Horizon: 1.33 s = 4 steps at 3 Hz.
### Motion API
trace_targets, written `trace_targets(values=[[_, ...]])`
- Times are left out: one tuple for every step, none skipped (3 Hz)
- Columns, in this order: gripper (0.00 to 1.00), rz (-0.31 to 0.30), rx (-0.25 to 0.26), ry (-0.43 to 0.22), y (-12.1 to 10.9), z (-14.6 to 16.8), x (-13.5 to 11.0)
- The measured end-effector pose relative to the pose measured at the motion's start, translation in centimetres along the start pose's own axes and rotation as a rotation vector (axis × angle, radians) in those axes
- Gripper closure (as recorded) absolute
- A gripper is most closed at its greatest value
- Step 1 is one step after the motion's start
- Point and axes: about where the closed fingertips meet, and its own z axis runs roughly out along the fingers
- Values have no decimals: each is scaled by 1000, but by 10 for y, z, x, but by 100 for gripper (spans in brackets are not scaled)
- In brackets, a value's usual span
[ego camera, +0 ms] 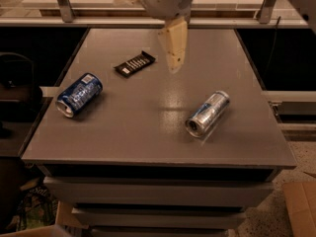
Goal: Pick pepsi can
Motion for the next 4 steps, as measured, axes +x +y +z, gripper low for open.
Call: trace_targets(values=[[0, -144, -4, -20, -34, 18, -30], [0, -249, -22, -41, -51, 39, -61], [0, -315, -58, -61, -51, 64, -90], [0, -340, -116, -90, -38, 96, -111]])
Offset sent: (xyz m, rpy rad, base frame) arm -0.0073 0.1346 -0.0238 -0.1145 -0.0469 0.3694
